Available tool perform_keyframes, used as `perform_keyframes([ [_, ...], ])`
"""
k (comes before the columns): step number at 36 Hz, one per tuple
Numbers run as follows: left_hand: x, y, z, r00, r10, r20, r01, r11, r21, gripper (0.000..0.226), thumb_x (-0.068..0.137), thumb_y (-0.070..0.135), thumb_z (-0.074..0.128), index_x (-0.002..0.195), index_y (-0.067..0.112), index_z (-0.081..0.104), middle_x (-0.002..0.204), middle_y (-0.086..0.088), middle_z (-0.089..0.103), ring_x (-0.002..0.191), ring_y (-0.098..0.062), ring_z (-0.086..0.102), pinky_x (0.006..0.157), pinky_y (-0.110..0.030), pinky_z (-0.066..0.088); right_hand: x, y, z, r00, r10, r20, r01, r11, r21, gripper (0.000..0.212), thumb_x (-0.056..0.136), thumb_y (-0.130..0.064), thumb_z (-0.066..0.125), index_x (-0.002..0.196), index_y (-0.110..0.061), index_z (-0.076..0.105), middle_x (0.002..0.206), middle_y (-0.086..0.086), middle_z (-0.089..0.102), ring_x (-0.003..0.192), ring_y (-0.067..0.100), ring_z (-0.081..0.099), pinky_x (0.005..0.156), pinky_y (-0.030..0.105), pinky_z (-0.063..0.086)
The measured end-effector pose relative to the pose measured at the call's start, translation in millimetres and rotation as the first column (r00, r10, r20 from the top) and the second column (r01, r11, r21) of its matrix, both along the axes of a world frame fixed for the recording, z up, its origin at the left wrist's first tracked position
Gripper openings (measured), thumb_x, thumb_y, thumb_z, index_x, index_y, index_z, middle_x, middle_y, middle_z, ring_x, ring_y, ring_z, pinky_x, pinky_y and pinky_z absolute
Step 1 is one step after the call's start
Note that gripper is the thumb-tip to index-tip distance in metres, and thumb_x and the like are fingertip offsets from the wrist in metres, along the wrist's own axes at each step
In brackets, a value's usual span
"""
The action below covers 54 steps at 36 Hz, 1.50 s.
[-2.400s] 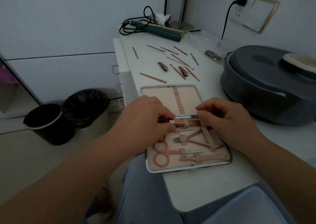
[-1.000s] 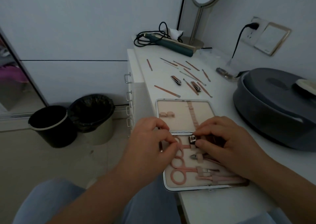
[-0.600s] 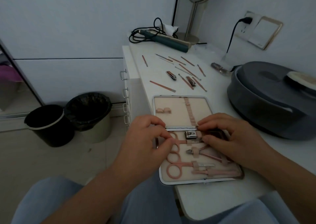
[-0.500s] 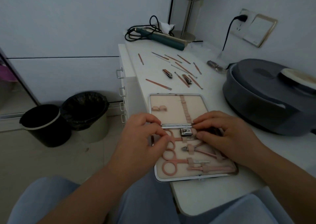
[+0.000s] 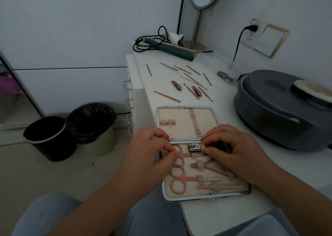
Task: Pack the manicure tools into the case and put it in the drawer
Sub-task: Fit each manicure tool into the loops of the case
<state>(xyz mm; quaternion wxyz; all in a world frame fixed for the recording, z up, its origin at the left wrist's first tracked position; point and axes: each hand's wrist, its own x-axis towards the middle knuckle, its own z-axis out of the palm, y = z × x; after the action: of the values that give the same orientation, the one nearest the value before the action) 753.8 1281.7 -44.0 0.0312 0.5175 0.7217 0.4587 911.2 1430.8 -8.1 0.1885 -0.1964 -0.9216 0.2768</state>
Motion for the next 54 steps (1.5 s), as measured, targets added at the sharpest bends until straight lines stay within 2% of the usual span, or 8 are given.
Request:
perform_keyframes([
  [14, -30.2, 23.2, 30.7, 0.999, -0.027, -0.040, 0.028, 0.999, 0.043, 0.003, 0.072, 0.022, 0.068, 0.071, 0.021, 0.071, 0.077, 0.018, 0.057, 0.085, 0.000, 0.051, 0.078, -0.002, 0.032, 6.2, -2.4, 6.4, 1.000, 0.029, 0.008, -0.029, 0.998, -0.051, 0.015, 0.073, -0.012, 0.074, 0.081, -0.025, 0.073, 0.088, -0.014, 0.065, 0.090, 0.003, 0.060, 0.080, 0.014, 0.046],
  [19, -35.9, 27.0, 22.4, 0.993, -0.085, -0.081, 0.084, 0.996, -0.014, 0.009, 0.072, 0.025, 0.068, 0.071, 0.017, 0.072, 0.078, 0.014, 0.061, 0.084, -0.001, 0.051, 0.079, -0.016, 0.038, 10.6, -2.1, 5.4, 0.999, 0.037, 0.007, -0.036, 0.998, -0.050, 0.019, 0.071, -0.010, 0.075, 0.080, -0.027, 0.073, 0.090, -0.017, 0.065, 0.089, 0.003, 0.061, 0.079, 0.013, 0.046],
  [25, -34.9, 22.7, 7.7, 0.993, -0.111, 0.025, 0.110, 0.993, 0.050, 0.028, 0.068, 0.047, 0.054, 0.069, 0.024, 0.071, 0.089, 0.019, 0.060, 0.101, 0.006, 0.047, 0.086, -0.003, 0.031, 0.9, 6.2, 18.4, 0.997, 0.066, 0.034, -0.063, 0.995, -0.077, 0.008, 0.073, -0.021, 0.072, 0.078, -0.028, 0.073, 0.086, -0.016, 0.066, 0.081, 0.003, 0.063, 0.073, 0.012, 0.048],
  [31, -33.8, 24.9, -3.3, 0.997, -0.079, 0.022, 0.077, 0.995, 0.059, 0.011, 0.071, 0.032, 0.062, 0.072, 0.025, 0.070, 0.091, 0.024, 0.056, 0.110, 0.010, 0.042, 0.090, -0.001, 0.026, -41.7, 35.3, 26.9, 0.987, -0.100, 0.130, 0.092, 0.994, 0.061, 0.005, 0.079, -0.041, 0.053, 0.080, -0.045, 0.056, 0.084, -0.024, 0.060, 0.083, -0.010, 0.054, 0.061, 0.008, 0.041],
  [40, -37.5, 23.2, -0.4, 0.995, -0.084, 0.059, 0.083, 0.996, 0.021, 0.006, 0.077, 0.021, 0.068, 0.081, 0.024, 0.072, 0.091, 0.026, 0.054, 0.109, 0.006, 0.044, 0.091, -0.001, 0.026, -161.9, 101.1, 12.7, 0.942, -0.287, 0.172, 0.270, 0.956, 0.113, 0.027, 0.089, -0.031, 0.052, 0.115, -0.024, 0.058, 0.119, -0.004, 0.058, 0.093, 0.005, 0.044, 0.082, 0.020, 0.031],
  [45, -39.0, 20.2, 2.4, 0.987, -0.135, 0.091, 0.132, 0.990, 0.040, 0.015, 0.077, 0.026, 0.060, 0.083, 0.019, 0.072, 0.090, 0.023, 0.053, 0.108, 0.003, 0.046, 0.093, -0.002, 0.026, -221.1, 104.0, 12.3, 0.935, -0.251, 0.253, 0.197, 0.955, 0.220, 0.037, 0.091, -0.031, 0.047, 0.128, -0.025, 0.049, 0.132, 0.001, 0.052, 0.118, 0.019, 0.047, 0.094, 0.029, 0.035],
  [49, -40.4, 20.3, 0.8, 0.982, -0.147, 0.121, 0.143, 0.989, 0.044, 0.018, 0.078, 0.030, 0.057, 0.085, 0.021, 0.072, 0.092, 0.022, 0.053, 0.114, 0.002, 0.043, 0.097, -0.010, 0.030, -258.7, 96.6, 15.6, 0.901, -0.221, 0.373, 0.105, 0.946, 0.307, 0.047, 0.094, -0.039, 0.038, 0.140, -0.032, 0.033, 0.148, 0.005, 0.034, 0.134, 0.027, 0.031, 0.108, 0.040, 0.026],
  [54, -41.5, 23.3, -4.5, 0.982, -0.157, 0.104, 0.153, 0.987, 0.040, 0.021, 0.080, 0.034, 0.054, 0.087, 0.024, 0.070, 0.096, 0.022, 0.055, 0.114, 0.005, 0.041, 0.098, -0.014, 0.032, -273.7, 91.6, 15.0, 0.810, -0.300, 0.504, 0.049, 0.891, 0.452, 0.042, 0.095, -0.035, 0.026, 0.133, -0.031, 0.042, 0.142, 0.010, 0.037, 0.127, 0.032, 0.036, 0.104, 0.045, 0.032],
])
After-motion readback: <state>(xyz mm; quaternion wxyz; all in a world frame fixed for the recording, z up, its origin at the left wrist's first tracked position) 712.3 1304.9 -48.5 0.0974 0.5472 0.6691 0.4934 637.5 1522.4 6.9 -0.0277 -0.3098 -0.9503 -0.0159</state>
